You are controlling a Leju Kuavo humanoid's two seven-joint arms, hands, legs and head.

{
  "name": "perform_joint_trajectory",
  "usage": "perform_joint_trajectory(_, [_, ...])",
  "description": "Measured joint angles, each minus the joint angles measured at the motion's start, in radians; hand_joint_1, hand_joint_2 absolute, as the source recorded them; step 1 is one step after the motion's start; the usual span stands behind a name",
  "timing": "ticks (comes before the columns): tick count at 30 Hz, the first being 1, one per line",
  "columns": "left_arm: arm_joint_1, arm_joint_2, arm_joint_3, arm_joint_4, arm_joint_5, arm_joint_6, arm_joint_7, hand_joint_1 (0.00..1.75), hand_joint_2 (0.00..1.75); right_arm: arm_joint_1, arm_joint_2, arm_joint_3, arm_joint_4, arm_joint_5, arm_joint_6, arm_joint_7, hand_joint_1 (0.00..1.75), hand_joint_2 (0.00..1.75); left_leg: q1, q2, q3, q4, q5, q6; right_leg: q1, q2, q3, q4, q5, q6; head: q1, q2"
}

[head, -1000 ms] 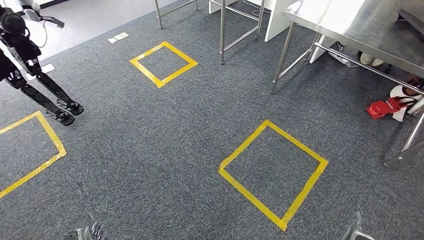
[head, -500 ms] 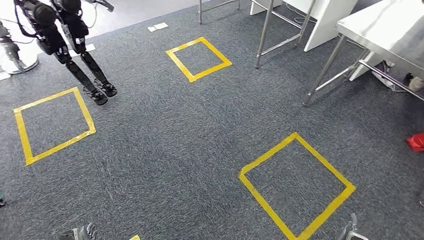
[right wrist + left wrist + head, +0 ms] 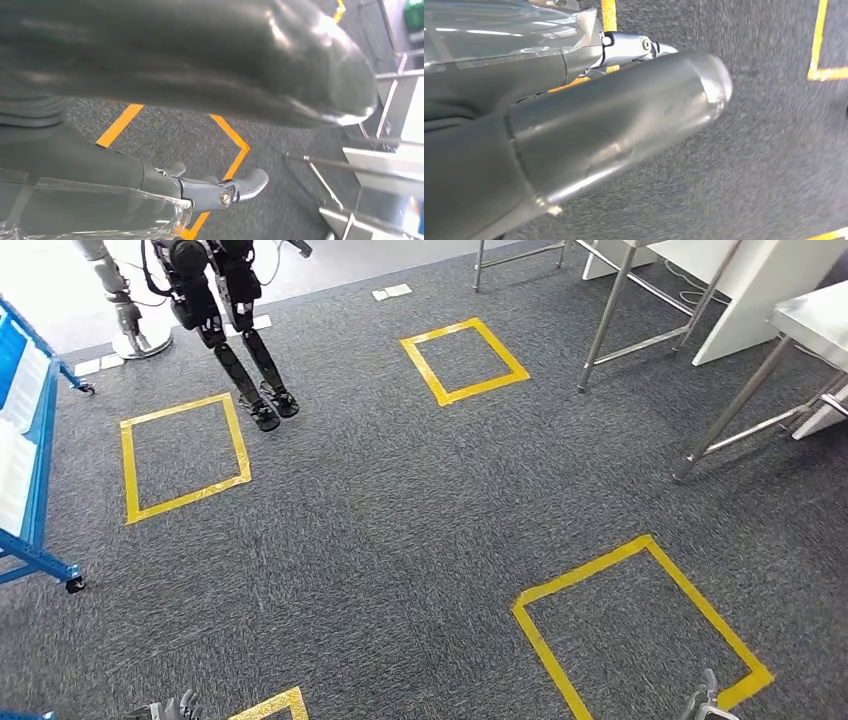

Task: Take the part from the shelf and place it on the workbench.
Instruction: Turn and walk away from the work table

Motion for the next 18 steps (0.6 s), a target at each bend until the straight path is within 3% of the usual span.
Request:
perform_joint_trajectory(2, [0.000, 0.000, 0.000, 0.000, 0.000, 0.000, 0.000, 0.00, 0.00, -0.002, 0.000, 0.000, 0.006, 0.000, 0.000, 0.000, 0.00, 0.00, 0.006, 0.009, -0.047, 0.095, -0.029, -0.006, 0.004, -0.029, 0.000, 0.000, -0.003, -0.005, 0.000, 0.000])
perform_joint_trajectory(3, [0.001, 0.000, 0.000, 0.000, 0.000, 0.001, 0.000, 0.00, 0.00, -0.006, 0.000, 0.002, 0.011, 0.000, 0.000, 0.000, 0.00, 0.00, 0.009, 0.013, -0.042, 0.088, -0.015, -0.008, 0.005, -0.042, 0.001, 0.000, -0.004, -0.005, 0.000, 0.000])
perform_joint_trajectory(5, [0.001, 0.002, 0.000, 0.000, -0.001, 0.002, 0.000, 0.00, 0.00, -0.015, -0.001, 0.006, 0.022, 0.000, -0.001, 0.001, 0.00, 0.00, 0.014, 0.043, 0.023, -0.032, 0.047, -0.010, 0.005, -0.064, 0.006, 0.001, -0.009, -0.002, -0.001, 0.000])
perform_joint_trajectory(7, [-0.004, 0.002, -0.001, 0.000, -0.001, 0.002, -0.001, 0.00, 0.00, -0.023, -0.002, 0.012, 0.033, 0.000, -0.002, 0.001, 0.00, 0.00, 0.010, 0.081, 0.088, -0.150, 0.086, -0.006, 0.013, -0.084, 0.010, 0.002, -0.018, 0.008, 0.000, 0.000])
perform_joint_trajectory(8, [-0.005, 0.001, -0.002, 0.000, -0.001, 0.002, -0.001, 0.00, 0.00, -0.027, -0.003, 0.014, 0.037, 0.000, -0.004, 0.002, 0.00, 0.00, 0.007, 0.090, 0.102, -0.174, 0.089, -0.002, 0.017, -0.093, 0.011, 0.003, -0.022, 0.014, 0.002, 0.000])
perform_joint_trajectory(10, [-0.005, 0.001, -0.003, 0.000, -0.001, 0.002, -0.002, 0.00, 0.00, -0.039, -0.004, 0.017, 0.045, -0.002, -0.008, 0.002, 0.00, 0.00, -0.001, 0.071, 0.102, -0.183, 0.089, 0.010, 0.021, -0.112, 0.017, 0.000, -0.026, 0.024, 0.005, 0.000])
perform_joint_trajectory(11, [-0.005, 0.000, -0.004, 0.000, -0.001, 0.002, -0.002, 0.00, 0.00, -0.044, -0.004, 0.019, 0.047, -0.002, -0.011, 0.002, 0.00, 0.00, -0.002, 0.061, 0.104, -0.187, 0.092, 0.018, 0.020, -0.112, 0.018, 0.004, -0.031, 0.029, 0.005, 0.000])
perform_joint_trajectory(13, [-0.007, -0.001, -0.006, 0.001, -0.001, 0.002, -0.003, 0.00, 0.00, -0.051, -0.005, 0.022, 0.052, -0.002, -0.016, 0.003, 0.00, 0.00, 0.000, 0.040, 0.108, -0.198, 0.100, 0.034, 0.015, -0.073, -0.001, 0.054, -0.061, 0.031, 0.007, 0.000])
perform_joint_trajectory(15, [-0.010, -0.002, -0.008, 0.001, -0.001, 0.003, -0.003, 0.00, 0.00, -0.051, -0.008, 0.023, 0.058, 0.000, -0.019, 0.004, 0.00, 0.00, 0.002, 0.017, 0.108, -0.201, 0.105, 0.043, 0.009, -0.022, -0.061, 0.175, -0.115, 0.025, 0.011, 0.000])
perform_joint_trajectory(16, [-0.011, -0.002, -0.010, 0.001, -0.001, 0.002, -0.003, 0.00, 0.00, -0.051, -0.009, 0.023, 0.063, 0.002, -0.020, 0.004, 0.00, 0.00, 0.002, 0.003, 0.107, -0.201, 0.105, 0.045, 0.008, -0.011, -0.095, 0.239, -0.136, 0.024, 0.011, 0.000])
perform_joint_trajectory(17, [-0.010, -0.002, -0.011, 0.001, 0.000, 0.002, -0.003, 0.00, 0.00, -0.051, -0.011, 0.022, 0.067, 0.002, -0.021, 0.005, 0.00, 0.00, 0.001, -0.011, 0.107, -0.200, 0.105, 0.045, 0.006, -0.005, -0.119, 0.280, -0.144, 0.027, 0.011, 0.000])
perform_joint_trajectory(18, [-0.010, -0.002, -0.013, 0.002, 0.000, 0.001, -0.002, 0.00, 0.00, -0.051, -0.012, 0.022, 0.070, 0.003, -0.023, 0.005, 0.00, 0.00, 0.001, -0.025, 0.107, -0.200, 0.105, 0.045, 0.006, -0.002, -0.127, 0.287, -0.138, 0.034, 0.011, 0.000])
